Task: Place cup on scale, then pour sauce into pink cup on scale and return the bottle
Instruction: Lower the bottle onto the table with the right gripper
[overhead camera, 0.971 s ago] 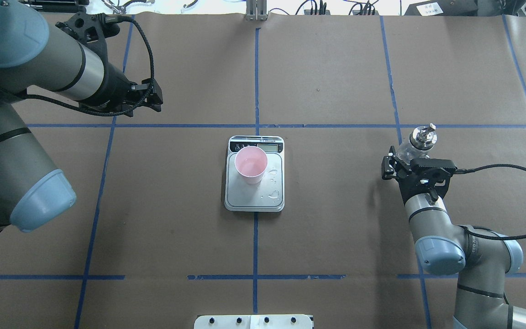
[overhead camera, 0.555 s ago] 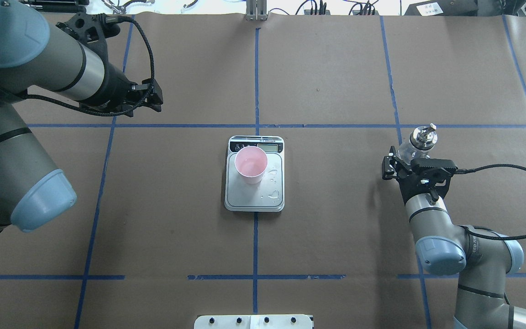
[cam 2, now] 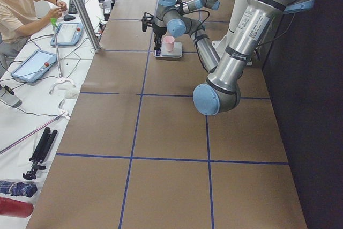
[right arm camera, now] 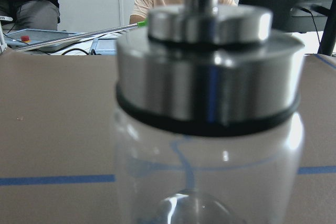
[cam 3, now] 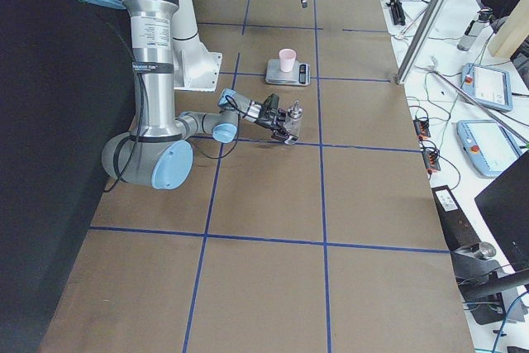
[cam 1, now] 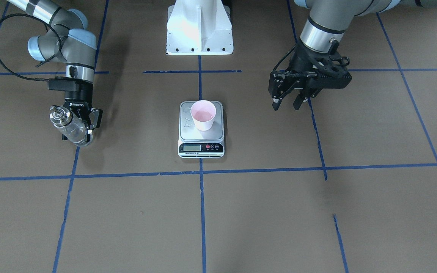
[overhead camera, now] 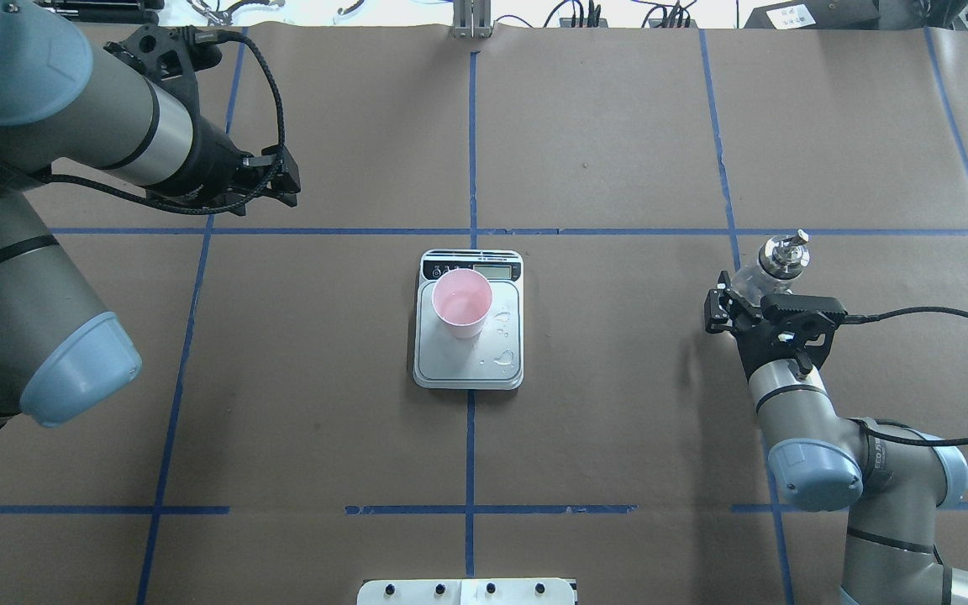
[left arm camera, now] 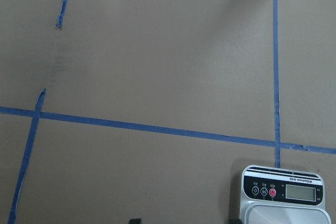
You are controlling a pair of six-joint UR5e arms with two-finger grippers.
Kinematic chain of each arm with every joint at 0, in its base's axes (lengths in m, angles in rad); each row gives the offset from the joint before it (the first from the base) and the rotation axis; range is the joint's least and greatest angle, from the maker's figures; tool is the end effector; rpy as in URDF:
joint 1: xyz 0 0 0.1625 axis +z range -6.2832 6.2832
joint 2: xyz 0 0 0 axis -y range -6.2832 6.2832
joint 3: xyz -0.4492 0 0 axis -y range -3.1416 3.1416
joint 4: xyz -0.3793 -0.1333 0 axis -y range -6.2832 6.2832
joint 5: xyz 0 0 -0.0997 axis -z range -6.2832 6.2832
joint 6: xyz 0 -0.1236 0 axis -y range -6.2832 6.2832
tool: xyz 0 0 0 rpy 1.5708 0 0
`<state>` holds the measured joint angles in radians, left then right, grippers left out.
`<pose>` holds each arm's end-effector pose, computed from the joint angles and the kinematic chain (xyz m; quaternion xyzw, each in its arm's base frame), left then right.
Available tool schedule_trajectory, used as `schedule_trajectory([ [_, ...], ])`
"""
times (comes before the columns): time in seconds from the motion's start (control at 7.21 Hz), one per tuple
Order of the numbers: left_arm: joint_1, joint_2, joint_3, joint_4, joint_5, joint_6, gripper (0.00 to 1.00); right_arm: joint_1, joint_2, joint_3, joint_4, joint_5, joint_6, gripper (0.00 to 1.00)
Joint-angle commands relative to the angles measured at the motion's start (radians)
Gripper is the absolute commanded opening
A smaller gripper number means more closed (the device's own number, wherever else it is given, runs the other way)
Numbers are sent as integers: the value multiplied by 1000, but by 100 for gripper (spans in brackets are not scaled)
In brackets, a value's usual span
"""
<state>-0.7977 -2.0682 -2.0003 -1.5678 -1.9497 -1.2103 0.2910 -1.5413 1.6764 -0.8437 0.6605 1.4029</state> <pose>0.3520 -0.4861 0.2436 0.0985 0.4586 -0.1087 0.8764 -0.4238 -0.3680 0.5341 0.4743 -0.2747 0.2335 0.8032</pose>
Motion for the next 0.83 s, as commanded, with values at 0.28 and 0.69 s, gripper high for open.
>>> schedule_trajectory([
  [0.28, 0, -1, 0, 0, 0, 0, 64, -10, -16, 2, 0, -4, 11, 100],
  [0.69, 0, -1, -3, 2, 0, 0, 65, -45, -22, 25, 0, -2, 10, 100],
])
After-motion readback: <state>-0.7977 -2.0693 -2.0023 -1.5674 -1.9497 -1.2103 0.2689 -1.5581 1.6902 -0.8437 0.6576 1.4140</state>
